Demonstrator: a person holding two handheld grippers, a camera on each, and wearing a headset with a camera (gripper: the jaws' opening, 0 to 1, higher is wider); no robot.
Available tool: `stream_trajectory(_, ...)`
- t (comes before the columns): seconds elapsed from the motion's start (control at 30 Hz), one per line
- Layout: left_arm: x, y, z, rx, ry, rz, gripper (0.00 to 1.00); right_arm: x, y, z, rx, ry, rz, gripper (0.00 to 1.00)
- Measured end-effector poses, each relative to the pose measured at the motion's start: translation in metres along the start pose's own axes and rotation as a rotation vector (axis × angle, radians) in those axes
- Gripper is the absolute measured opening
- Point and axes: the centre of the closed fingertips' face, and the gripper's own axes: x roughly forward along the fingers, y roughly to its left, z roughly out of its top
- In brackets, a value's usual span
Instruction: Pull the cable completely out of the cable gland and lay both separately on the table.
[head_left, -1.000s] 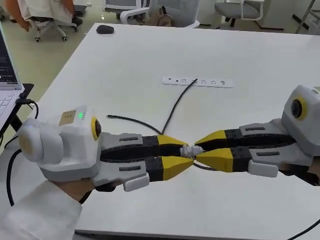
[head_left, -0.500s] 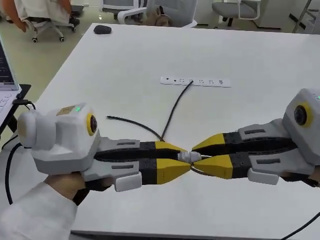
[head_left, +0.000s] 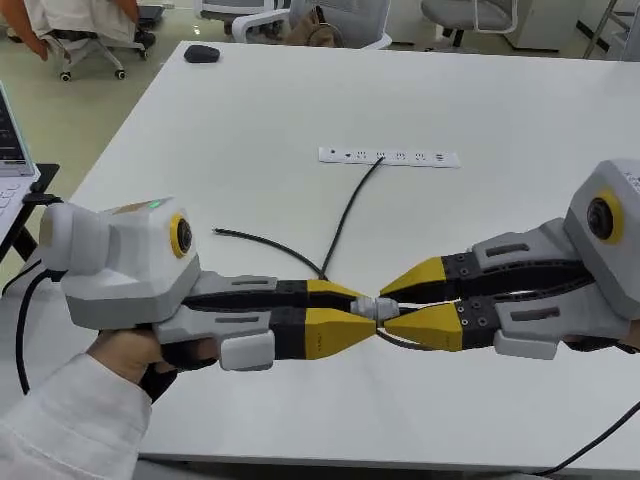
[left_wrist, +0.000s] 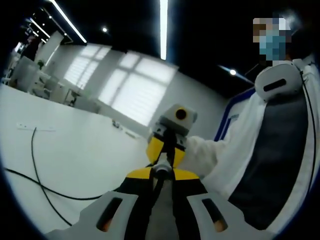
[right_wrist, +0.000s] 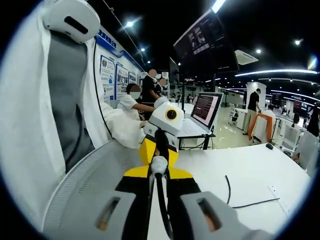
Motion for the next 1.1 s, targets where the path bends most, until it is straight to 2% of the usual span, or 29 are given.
stream_trajectory(0.1,0.0,0.001,-0.004,-0.006,0.017,0.007,0.14,0.002,0.001,-0.004,-0.025,0.045,0.006,0.09)
stream_trajectory(0.17,0.002,0.003,-0.01,0.007,0.048,0.025,0.14,0.002,0.001,-0.012,-0.055,0.099,0.006,0.09)
stream_trajectory(0.23,0.003,0.003,-0.012,0.006,0.063,0.024,0.14,0.003,0.003,-0.013,-0.067,0.109,0.01,0.09)
stream_trajectory(0.37,0.003,0.001,-0.012,-0.004,0.058,0.008,0.14,0.001,0.005,-0.011,-0.099,0.112,0.005,0.09)
stream_trajectory(0.53,0.003,0.001,-0.016,-0.026,0.071,0.008,0.14,0.001,0.006,-0.015,-0.2,0.197,-0.002,0.08)
stream_trajectory(0.7,0.002,0.002,-0.014,-0.036,0.06,0.01,0.14,0.001,0.005,-0.014,-0.255,0.212,-0.026,0.09)
stream_trajectory(0.8,0.001,0.003,-0.012,-0.02,0.047,0.029,0.14,0.001,0.001,-0.013,-0.255,0.203,-0.042,0.09)
stream_trajectory(0.83,0.0,0.003,-0.011,-0.014,0.042,0.028,0.15,0.001,-0.001,-0.012,-0.234,0.181,-0.048,0.1)
stream_trajectory(0.87,0.0,0.003,-0.008,0.0,0.026,0.032,0.15,0.0,-0.002,-0.009,-0.168,0.145,-0.05,0.11)
stream_trajectory(0.93,0.002,0.006,0.001,0.055,-0.015,0.052,0.15,-0.003,-0.01,-0.006,-0.1,0.108,-0.071,0.11)
stream_trajectory(1.0,0.001,0.003,0.008,0.121,-0.04,0.049,0.15,-0.005,-0.012,-0.008,0.05,0.07,-0.057,0.13)
stream_trajectory(1.03,0.0,0.005,0.011,0.161,-0.056,0.073,0.15,-0.006,-0.016,-0.011,0.124,0.046,-0.057,0.17)
stream_trajectory(1.1,-0.001,0.003,0.012,0.182,-0.056,0.076,0.15,-0.008,-0.017,-0.008,0.228,-0.02,-0.042,0.22)
